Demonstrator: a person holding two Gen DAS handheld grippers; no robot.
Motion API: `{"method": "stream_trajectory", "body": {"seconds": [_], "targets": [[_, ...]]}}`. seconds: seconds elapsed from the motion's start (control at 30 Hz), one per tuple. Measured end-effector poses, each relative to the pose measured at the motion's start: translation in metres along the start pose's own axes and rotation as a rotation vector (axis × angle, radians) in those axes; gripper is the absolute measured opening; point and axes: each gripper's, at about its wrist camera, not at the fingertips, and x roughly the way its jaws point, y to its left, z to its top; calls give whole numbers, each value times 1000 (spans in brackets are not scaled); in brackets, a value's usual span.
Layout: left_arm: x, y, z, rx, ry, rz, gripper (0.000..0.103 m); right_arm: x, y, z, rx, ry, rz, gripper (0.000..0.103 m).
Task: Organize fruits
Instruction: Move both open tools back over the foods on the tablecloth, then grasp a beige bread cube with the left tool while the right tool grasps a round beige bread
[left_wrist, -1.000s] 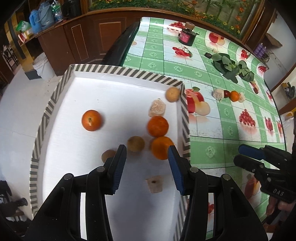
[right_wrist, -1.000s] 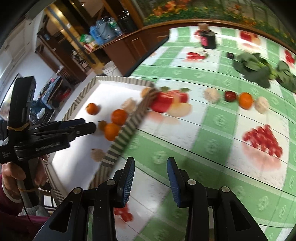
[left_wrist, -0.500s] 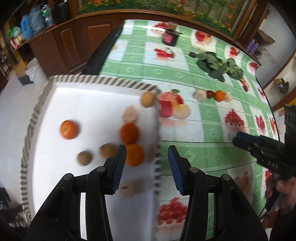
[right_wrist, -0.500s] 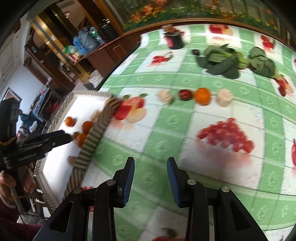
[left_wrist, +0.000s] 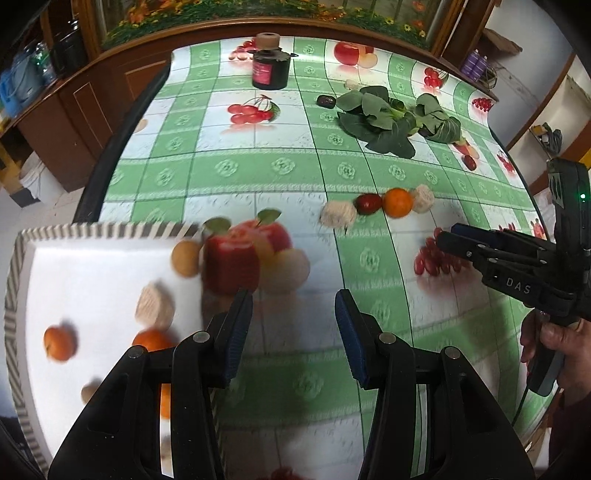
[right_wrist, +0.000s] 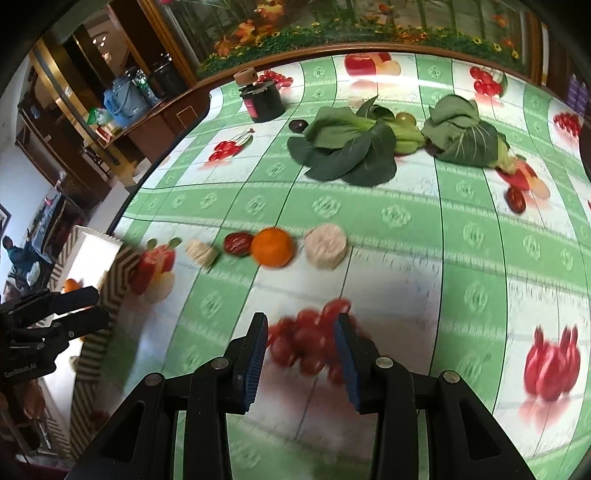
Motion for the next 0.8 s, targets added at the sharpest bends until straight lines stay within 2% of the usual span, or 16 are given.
{"method": "stream_trajectory", "body": {"seconds": [0.4, 0.8], "targets": [[32, -12, 29, 27, 18, -25, 46, 14, -12, 20, -21, -4, -2, 36], [41, -16, 36, 34, 21, -24, 46, 13, -12, 26, -37, -4, 3, 36]]}}
